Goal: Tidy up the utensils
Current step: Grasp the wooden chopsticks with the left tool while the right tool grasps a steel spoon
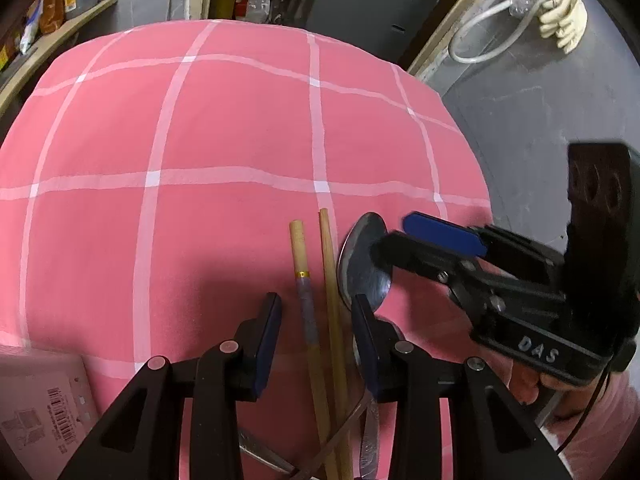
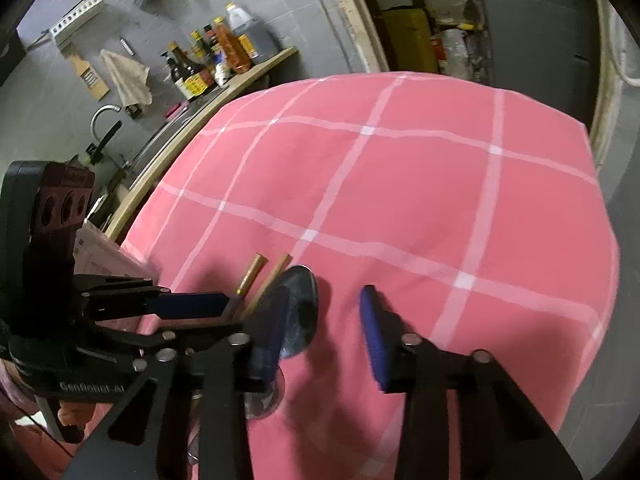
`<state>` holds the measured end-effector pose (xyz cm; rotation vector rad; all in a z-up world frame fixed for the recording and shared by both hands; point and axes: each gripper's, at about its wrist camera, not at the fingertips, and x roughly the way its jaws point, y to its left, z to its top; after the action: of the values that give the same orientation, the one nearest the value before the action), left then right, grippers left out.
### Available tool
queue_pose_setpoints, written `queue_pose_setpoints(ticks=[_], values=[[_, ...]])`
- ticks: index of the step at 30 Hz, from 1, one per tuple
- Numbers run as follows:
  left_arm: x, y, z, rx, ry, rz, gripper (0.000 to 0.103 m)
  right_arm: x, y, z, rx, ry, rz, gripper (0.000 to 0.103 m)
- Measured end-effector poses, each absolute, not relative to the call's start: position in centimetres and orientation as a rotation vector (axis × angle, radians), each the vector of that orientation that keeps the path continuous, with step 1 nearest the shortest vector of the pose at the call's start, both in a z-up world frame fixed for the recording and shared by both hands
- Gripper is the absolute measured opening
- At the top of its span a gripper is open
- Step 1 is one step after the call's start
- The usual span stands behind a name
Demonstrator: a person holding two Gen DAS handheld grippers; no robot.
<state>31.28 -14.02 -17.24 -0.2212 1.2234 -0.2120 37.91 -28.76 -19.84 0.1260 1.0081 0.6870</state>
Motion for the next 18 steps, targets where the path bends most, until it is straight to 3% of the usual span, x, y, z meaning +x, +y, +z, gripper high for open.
queue_pose_setpoints(ticks=[5, 9, 18], values=[[31.7, -14.1, -17.3, -0.205, 1.223, -0.208, 0.029, 38.2, -28.0, -20.2, 0.116, 1.029, 0.740, 0.028], [31.7, -13.9, -17.4, -0.214, 1.225, -0.209, 0.027, 38.4, -28.3, -20.8, 0.150, 1.053, 0.743, 0.012], [31.3, -13.8, -17.6, -0.237, 1.249, -0.230, 0.016, 36.8, -29.6, -20.4, 0.207, 1.044, 0.693, 0.003]])
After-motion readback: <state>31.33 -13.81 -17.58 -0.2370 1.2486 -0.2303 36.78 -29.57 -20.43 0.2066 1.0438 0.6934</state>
